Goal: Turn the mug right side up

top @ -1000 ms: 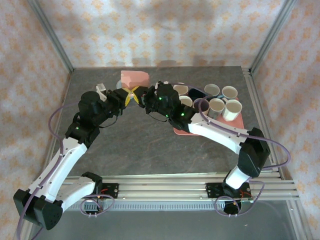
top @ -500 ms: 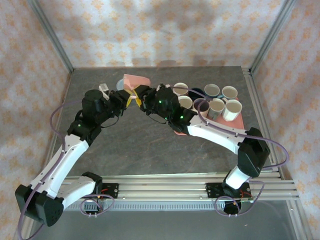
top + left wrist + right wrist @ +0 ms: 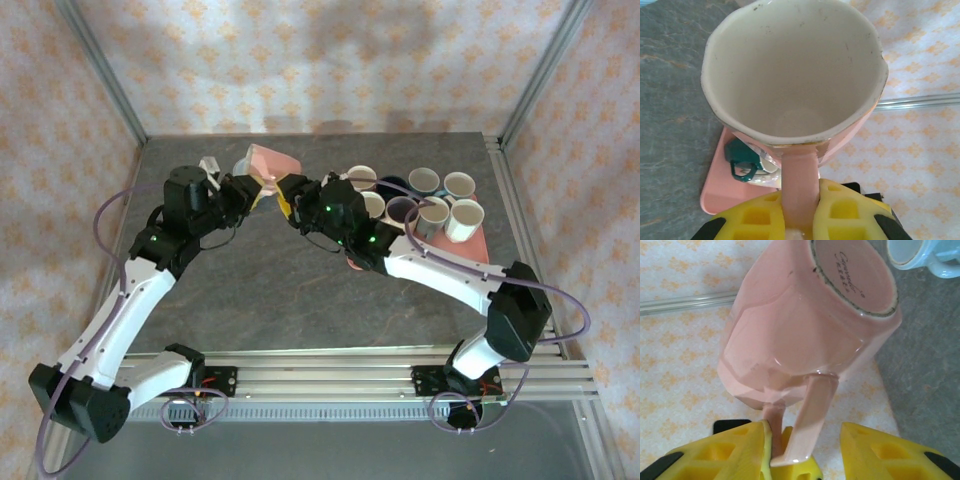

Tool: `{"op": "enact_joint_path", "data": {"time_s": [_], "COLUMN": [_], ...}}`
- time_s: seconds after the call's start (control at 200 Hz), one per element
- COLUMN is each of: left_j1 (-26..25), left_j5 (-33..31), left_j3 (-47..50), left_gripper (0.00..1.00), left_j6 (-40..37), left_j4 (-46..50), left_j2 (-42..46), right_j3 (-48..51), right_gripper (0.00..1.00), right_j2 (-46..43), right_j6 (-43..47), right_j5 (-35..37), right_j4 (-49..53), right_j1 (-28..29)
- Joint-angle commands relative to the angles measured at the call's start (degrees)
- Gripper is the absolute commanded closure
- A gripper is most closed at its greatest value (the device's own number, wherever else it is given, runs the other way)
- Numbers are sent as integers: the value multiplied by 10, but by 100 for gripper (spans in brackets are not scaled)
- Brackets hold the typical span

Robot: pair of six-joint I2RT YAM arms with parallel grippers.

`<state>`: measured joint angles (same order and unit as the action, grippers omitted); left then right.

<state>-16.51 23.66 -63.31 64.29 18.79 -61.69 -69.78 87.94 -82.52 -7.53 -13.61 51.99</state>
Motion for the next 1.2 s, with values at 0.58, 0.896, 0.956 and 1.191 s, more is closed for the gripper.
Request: {"op": "enact_joint_path", "data": {"time_s": [0.58, 0.896, 0.956, 1.191], "left_j1": [-5, -37, -51, -128], "left_j5": [62, 91, 97, 72], "left_j3": [-77, -38, -32, -11], "left_gripper": [100, 100, 100, 100], "left_j6": [-307, -516, -564, -647], "left_j4": [58, 28, 33, 20], "left_j2": [-25, 3, 7, 0], "right_j3": [-2, -7, 2, 0], "right_gripper": [55, 55, 55, 54], "right_j2": [-114, -193, -210, -240], "right_j6": [255, 436, 455, 514], "right_j5": [-48, -59, -78, -148], "right_j4": [313, 546, 560, 633], "right_j1": [-64, -179, -214, -346]}}
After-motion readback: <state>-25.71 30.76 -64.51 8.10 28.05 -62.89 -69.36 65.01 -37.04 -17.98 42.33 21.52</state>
